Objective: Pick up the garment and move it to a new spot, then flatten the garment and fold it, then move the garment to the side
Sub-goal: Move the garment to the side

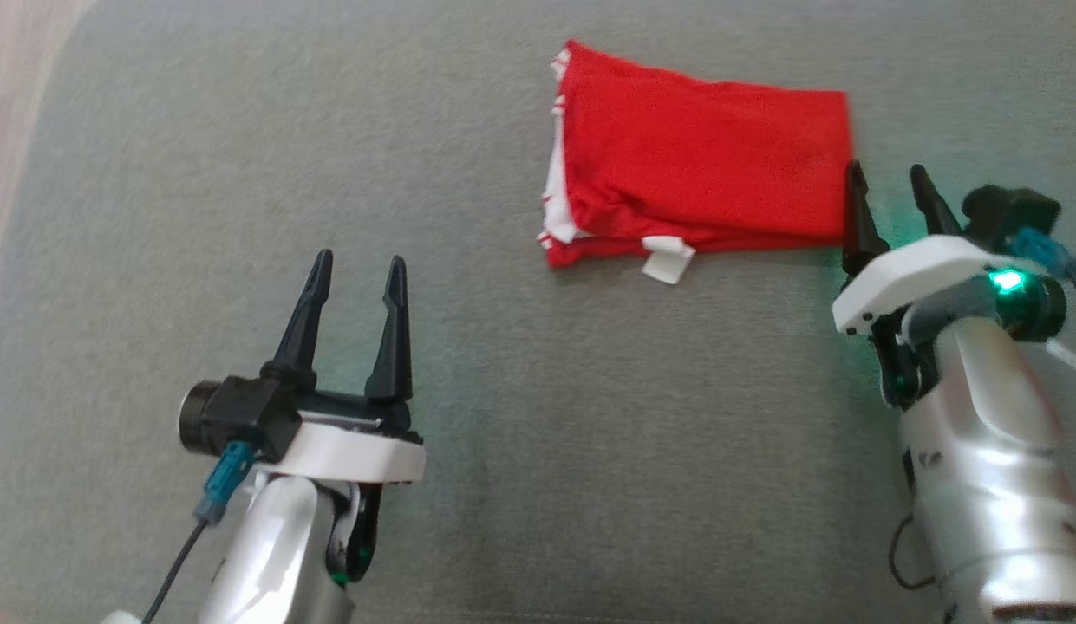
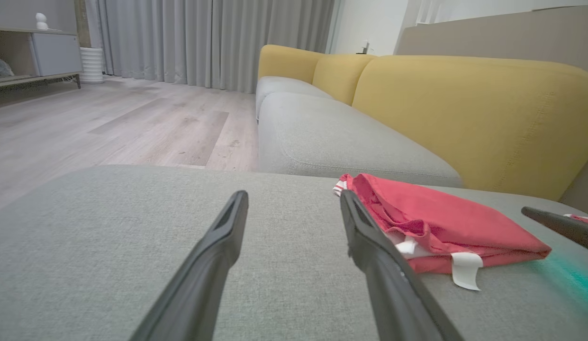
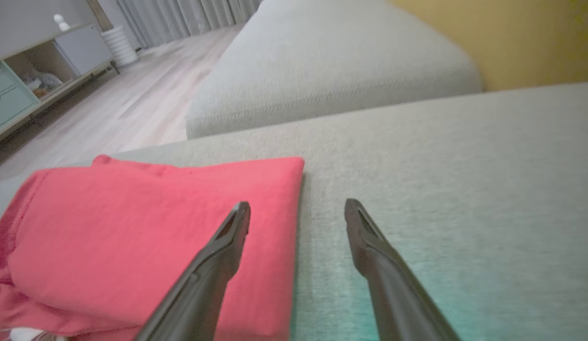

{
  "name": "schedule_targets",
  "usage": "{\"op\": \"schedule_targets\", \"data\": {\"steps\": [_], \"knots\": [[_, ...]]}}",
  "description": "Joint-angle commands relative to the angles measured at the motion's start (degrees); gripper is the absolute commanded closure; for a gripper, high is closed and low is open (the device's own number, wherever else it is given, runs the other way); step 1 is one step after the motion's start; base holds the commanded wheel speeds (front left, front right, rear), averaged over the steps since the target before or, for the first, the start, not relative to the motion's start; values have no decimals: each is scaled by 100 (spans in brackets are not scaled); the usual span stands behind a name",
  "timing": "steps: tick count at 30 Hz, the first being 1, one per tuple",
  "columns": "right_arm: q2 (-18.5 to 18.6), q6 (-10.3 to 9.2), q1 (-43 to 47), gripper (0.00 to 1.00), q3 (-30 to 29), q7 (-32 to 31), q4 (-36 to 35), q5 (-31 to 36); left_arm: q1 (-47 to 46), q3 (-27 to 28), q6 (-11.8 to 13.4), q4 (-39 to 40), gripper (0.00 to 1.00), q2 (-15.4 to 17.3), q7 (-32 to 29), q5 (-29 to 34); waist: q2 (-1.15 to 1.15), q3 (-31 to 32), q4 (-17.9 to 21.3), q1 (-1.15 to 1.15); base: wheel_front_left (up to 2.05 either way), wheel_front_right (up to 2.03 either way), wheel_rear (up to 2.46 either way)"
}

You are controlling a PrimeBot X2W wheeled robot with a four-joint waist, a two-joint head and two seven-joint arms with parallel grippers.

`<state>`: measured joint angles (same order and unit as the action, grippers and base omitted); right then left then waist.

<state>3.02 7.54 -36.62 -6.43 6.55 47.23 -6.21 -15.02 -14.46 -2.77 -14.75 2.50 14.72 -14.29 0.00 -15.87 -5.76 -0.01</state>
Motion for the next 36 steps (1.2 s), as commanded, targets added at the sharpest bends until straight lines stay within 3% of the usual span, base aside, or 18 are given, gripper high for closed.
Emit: {"op": "schedule_targets", "data": {"steps": [1, 11, 12, 13, 14, 24, 36], "knots": [[-14, -5, -231, 0, 70, -4, -52, 2, -205, 135, 46, 151, 0, 38, 28, -32, 0, -166, -177, 1, 0, 0, 0], [-14, -5, -891, 0, -426, -354, 1486, 759, -315, -5, 135, 121, 0, 38, 28, -128, 0, -289, -462, 1, 0, 0, 0], [-14, -5, -920, 16, -413, -350, 1588, 787, -318, -4, 139, 118, 0, 38, 28, -130, 0, -283, -468, 1, 0, 0, 0], [-14, -5, -951, 71, -380, -325, 1677, 807, -321, 1, 142, 113, 0, 38, 28, -131, 0, -273, -466, 1, 0, 0, 0], [-14, -5, -978, 100, -305, -284, 1761, 827, -321, 12, 147, 106, 0, 38, 28, -128, 0, -254, -454, 1, 0, 0, 0], [-14, -5, -946, 100, 46, 668, 1911, 1098, -142, 229, 77, 44, 0, 38, 28, 48, 0, 321, 64, 1, 0, 0, 0], [144, -5, -441, 100, 773, 837, 1225, 1359, 205, 88, 69, -36, 0, 38, 28, 160, 0, 890, 969, 1, 0, 0, 0]]}}
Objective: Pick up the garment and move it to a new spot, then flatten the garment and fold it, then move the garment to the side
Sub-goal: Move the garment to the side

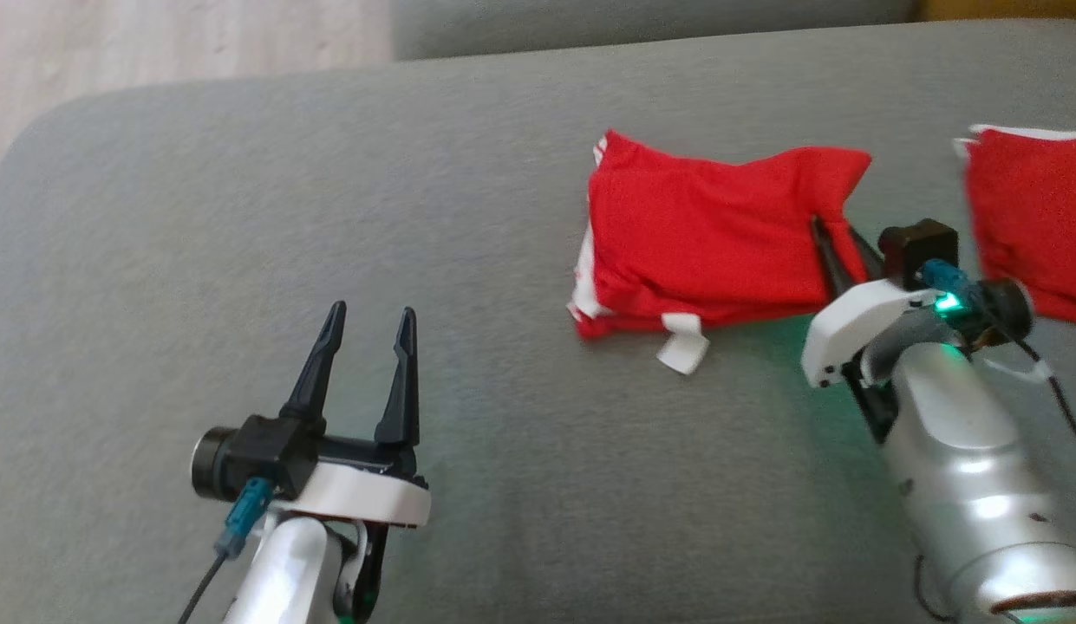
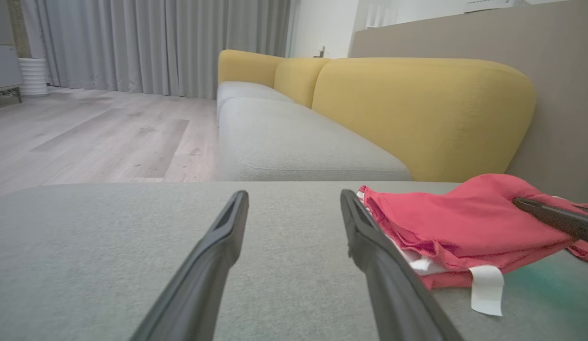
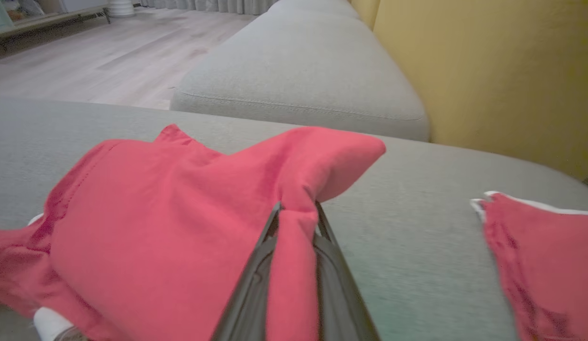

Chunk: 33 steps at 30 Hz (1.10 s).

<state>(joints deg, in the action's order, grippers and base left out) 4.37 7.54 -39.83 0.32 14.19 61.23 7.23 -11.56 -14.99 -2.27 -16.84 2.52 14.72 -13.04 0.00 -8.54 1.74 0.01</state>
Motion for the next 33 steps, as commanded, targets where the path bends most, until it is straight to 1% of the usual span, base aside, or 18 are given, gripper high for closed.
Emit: {"op": "schedule_targets", "data": {"steps": [1, 4, 10, 14, 18, 21, 27, 33], "knots": [[81, -5, -106, 100, 156, 74, -260, 39, -128, 140, 25, 194, 0, 36, 28, 44, 0, 161, 300, -1, 0, 0, 0], [382, -5, -139, 100, 311, 41, -464, 71, -134, 166, 32, 272, 0, 36, 28, 86, 0, 104, 508, -1, 0, 0, 0], [1268, -5, -379, 100, 553, -276, -749, 115, -309, 202, 10, 398, 0, 36, 28, 161, 0, -299, 742, -1, 0, 0, 0], [1867, -5, -604, 100, 559, -460, -824, 110, -509, 194, -47, 411, 0, 36, 28, 224, 0, -652, 757, -1, 0, 0, 0], [2464, -5, -811, 100, 406, -597, -786, 191, -695, 201, -112, 385, 0, 36, 28, 278, 0, -950, 708, -1, 0, 0, 0], [2784, -5, -881, 100, 204, -706, -715, 315, -795, 227, -148, 355, 0, 36, 28, 295, 0, -1089, 658, -1, 0, 0, 0], [3103, -5, -928, 100, -282, -745, -601, 497, -869, 305, -193, 324, 0, 36, 28, 326, 0, -1216, 589, -1, 0, 0, 0], [2947, -5, -925, 100, -632, -693, -686, 650, -873, 446, -237, 314, 0, 36, 28, 380, 0, -1235, 621, -1, 0, 0, 0]]}}
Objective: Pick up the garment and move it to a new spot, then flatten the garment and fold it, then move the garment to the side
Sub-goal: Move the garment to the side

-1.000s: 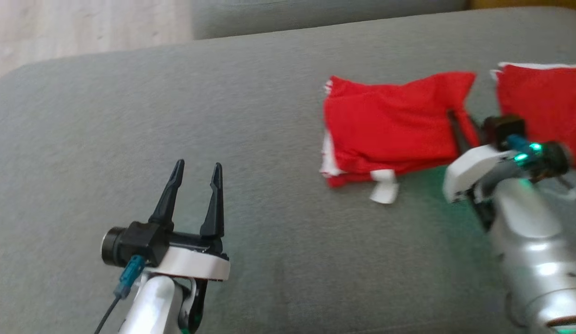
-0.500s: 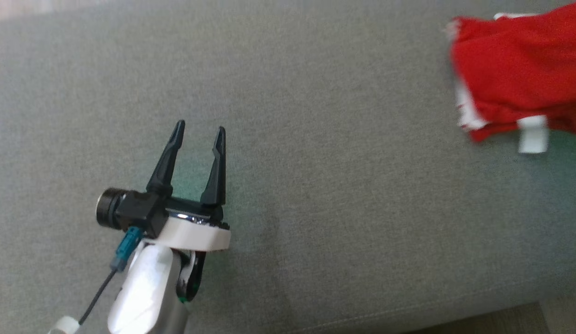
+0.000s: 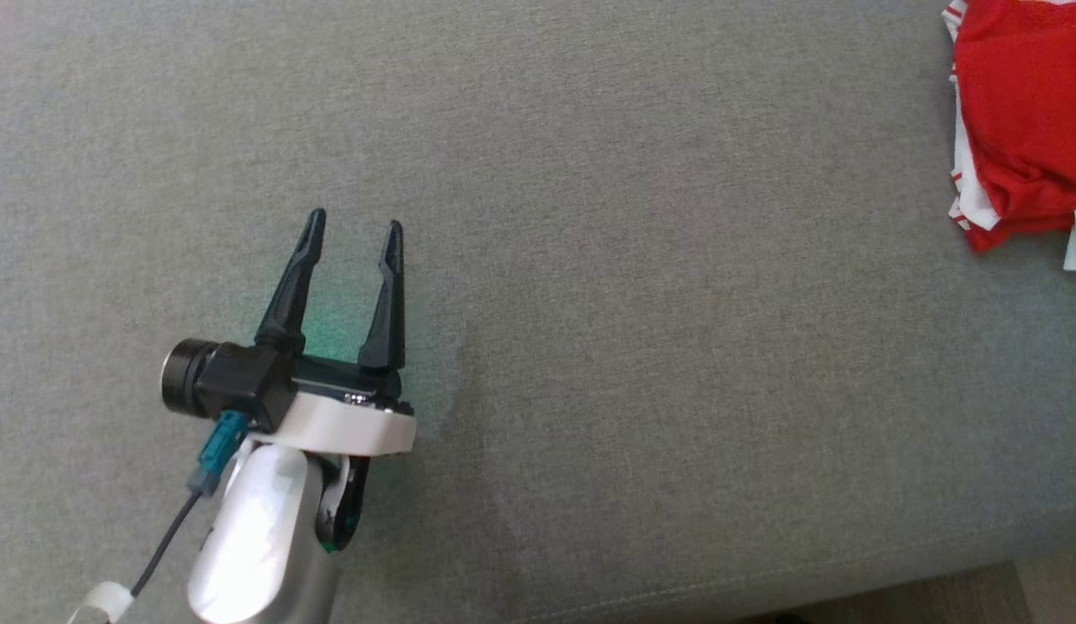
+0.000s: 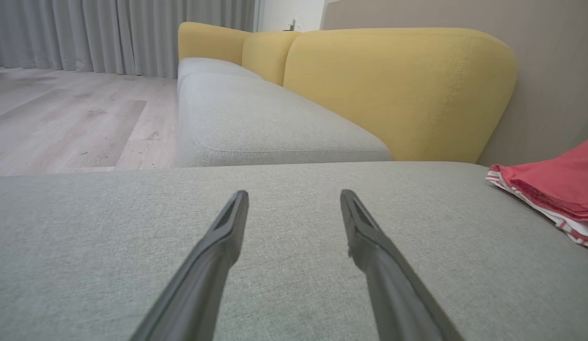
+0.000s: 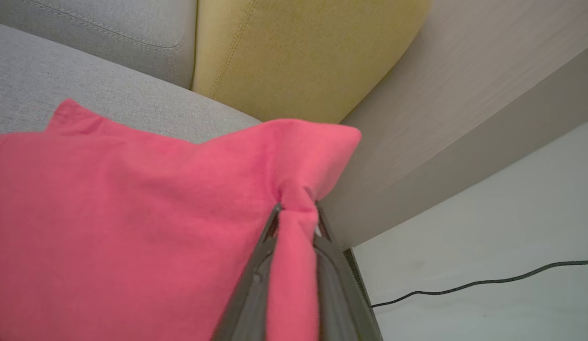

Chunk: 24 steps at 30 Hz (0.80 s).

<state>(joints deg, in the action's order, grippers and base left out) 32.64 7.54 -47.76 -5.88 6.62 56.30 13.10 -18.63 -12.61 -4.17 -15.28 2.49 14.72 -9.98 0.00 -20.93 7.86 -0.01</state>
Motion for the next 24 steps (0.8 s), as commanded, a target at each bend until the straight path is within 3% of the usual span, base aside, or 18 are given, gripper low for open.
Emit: {"op": "schedule_targets", "data": {"steps": [1, 5, 7, 8, 9, 16, 24], "knots": [[90, -5, -131, 100, -47, 60, -212, 103, -167, 216, -52, 153, 0, 39, 28, 84, 0, 5, 15, 1, 0, 0, 0], [-42, -5, -117, 99, -261, 25, -270, 182, -172, 211, -61, 136, 0, 39, 28, 80, 0, 32, 17, 1, 0, 0, 0], [-136, -5, -94, 52, -325, 27, -305, 210, -167, 204, -63, 126, 0, 39, 28, 74, 0, 59, 17, 1, 0, 0, 0], [-187, -5, -83, 4, -377, 5, -308, 200, -160, 202, -62, 120, 0, 39, 28, 70, 0, 80, 16, 1, 0, 0, 0], [-266, -5, -62, 0, -454, 42, -387, 231, -138, 209, -56, 111, 0, 39, 28, 61, 0, 134, 18, 1, 0, 0, 0], [-721, -5, 1, 0, -515, 216, -732, 188, -14, 293, -23, 130, 0, 39, 28, 17, 0, 419, 43, 1, 0, 0, 0], [-1731, -5, 270, 0, -195, 621, -1650, -439, 259, 367, 32, 250, 0, 39, 28, -28, 0, 1002, 33, 1, 0, 0, 0]]}}
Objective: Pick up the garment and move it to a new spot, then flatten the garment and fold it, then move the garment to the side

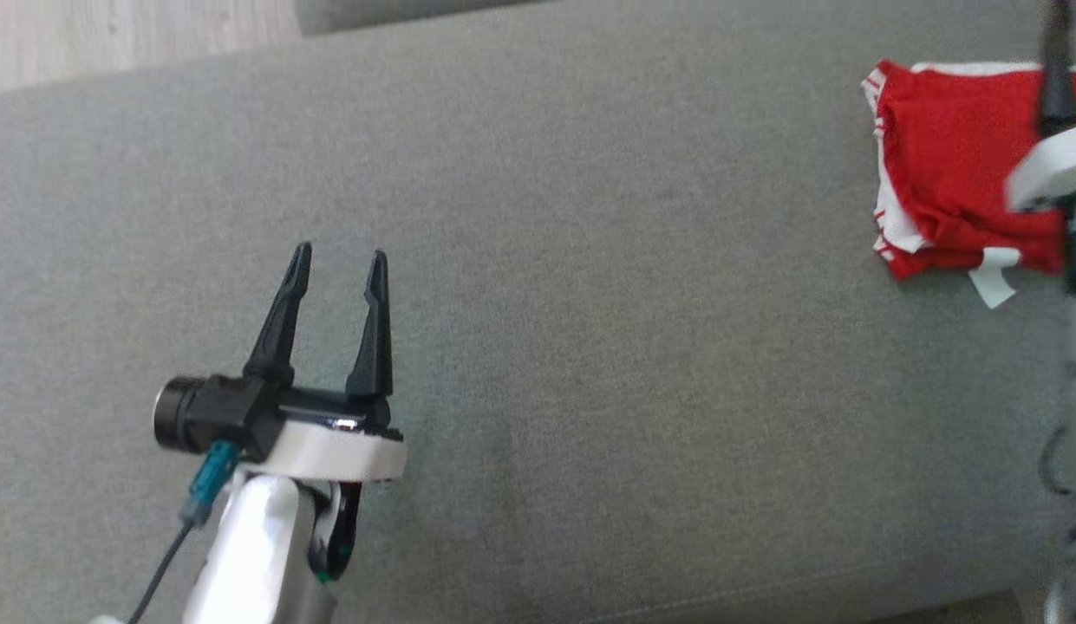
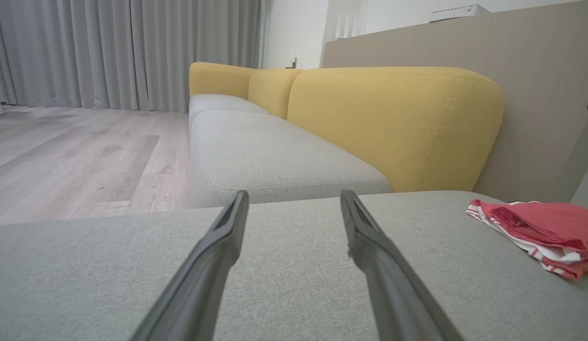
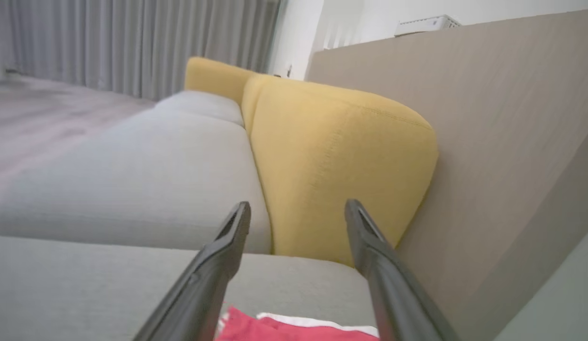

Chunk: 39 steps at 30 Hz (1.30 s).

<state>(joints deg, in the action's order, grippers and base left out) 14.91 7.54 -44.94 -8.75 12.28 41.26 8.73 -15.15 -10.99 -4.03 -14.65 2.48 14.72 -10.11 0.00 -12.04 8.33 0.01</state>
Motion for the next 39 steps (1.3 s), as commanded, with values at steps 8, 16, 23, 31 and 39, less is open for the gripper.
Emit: {"op": "schedule_targets", "data": {"steps": [8, 16, 23, 31, 39], "knots": [[-919, -5, 999, 0, 388, 226, -1258, -1064, 244, 283, 85, 369, 0, 40, 28, -166, 0, 567, -194, -1, 0, 0, 0], [-1198, -5, 2511, 0, 678, 269, -1920, -1963, 655, 258, 187, 425, 0, 40, 28, -315, 0, 785, -365, -1, 0, 0, 0], [-1202, -5, 3116, 0, 1204, 271, -2233, -2292, 813, 323, 254, 404, 0, 40, 28, -346, 0, 773, -396, -1, 0, 0, 0], [-1203, -5, 3204, 0, 1336, 271, -2340, -2379, 835, 371, 232, 465, 0, 40, 28, -543, 0, 778, -403, -1, 0, 0, 0], [-1203, -5, 3255, 0, 1404, 272, -2374, -2431, 843, 363, 294, 341, 0, 40, 28, -694, 0, 789, -382, -1, 0, 0, 0]]}}
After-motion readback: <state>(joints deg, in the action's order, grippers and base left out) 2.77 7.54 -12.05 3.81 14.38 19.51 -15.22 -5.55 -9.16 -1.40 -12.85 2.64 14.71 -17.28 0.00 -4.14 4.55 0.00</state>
